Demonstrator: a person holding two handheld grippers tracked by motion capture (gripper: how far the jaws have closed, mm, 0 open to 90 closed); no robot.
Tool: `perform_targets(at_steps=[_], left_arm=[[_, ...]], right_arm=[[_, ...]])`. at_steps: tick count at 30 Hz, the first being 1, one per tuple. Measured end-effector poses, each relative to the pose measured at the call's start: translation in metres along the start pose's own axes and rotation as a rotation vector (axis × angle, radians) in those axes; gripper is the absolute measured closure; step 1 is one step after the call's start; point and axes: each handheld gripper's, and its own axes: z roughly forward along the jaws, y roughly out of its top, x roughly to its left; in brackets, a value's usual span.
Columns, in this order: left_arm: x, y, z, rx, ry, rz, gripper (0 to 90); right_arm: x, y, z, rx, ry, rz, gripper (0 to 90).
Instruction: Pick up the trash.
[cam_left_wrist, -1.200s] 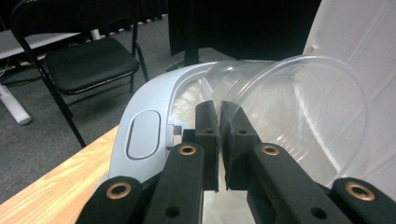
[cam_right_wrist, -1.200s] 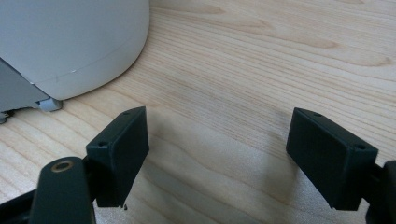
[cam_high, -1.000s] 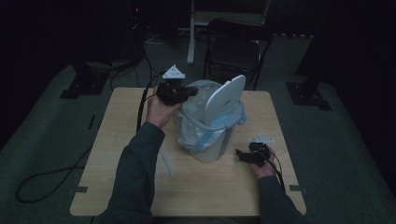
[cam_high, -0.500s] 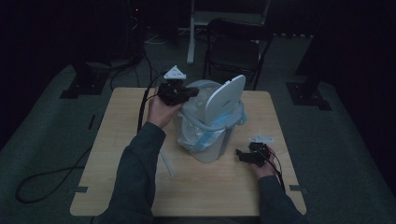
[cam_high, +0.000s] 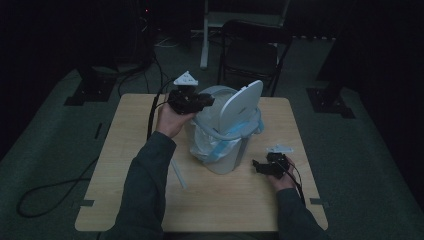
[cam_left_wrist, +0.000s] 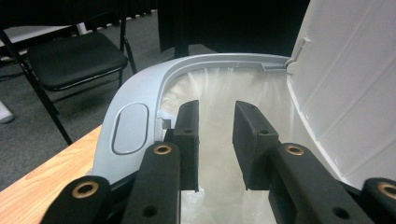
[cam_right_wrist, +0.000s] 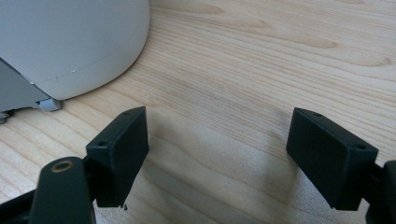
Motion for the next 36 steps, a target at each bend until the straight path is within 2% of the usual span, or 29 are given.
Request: perform_targets(at_steps=[5, 13, 14, 16, 25, 30, 36], left_arm=[[0.002, -0.003, -0.006, -0.018, 0.009, -0.013, 68.9], [0.006, -0.012, -0.024, -0.040, 0.055, -0.027, 61.3], [0.006, -0.016, -0.034, -0.053, 0.079, -0.026, 61.3], [0.006, -0.021, -0.043, -0.061, 0.102, -0.025, 59.0], [0.011, -0.051, -0.079, -0.081, 0.219, -0.079, 52.8], [0.009, -0.069, -0.087, -0.067, 0.269, -0.102, 48.4], [0.010, -0.088, -0.087, -0.049, 0.292, -0.128, 46.0]], right_arm=[[0.000, 0.000, 0.000, 0.000, 0.000, 0.000, 19.8], [0.000, 0.000, 0.000, 0.000, 0.000, 0.000, 19.8], [0.000, 0.000, 0.000, 0.000, 0.000, 0.000, 19.8], [0.000, 0.000, 0.000, 0.000, 0.000, 0.000, 19.8], [0.000, 0.000, 0.000, 0.000, 0.000, 0.000, 19.8], [0.000, 0.000, 0.000, 0.000, 0.000, 0.000, 19.8], [0.000, 0.000, 0.000, 0.000, 0.000, 0.000, 19.8]])
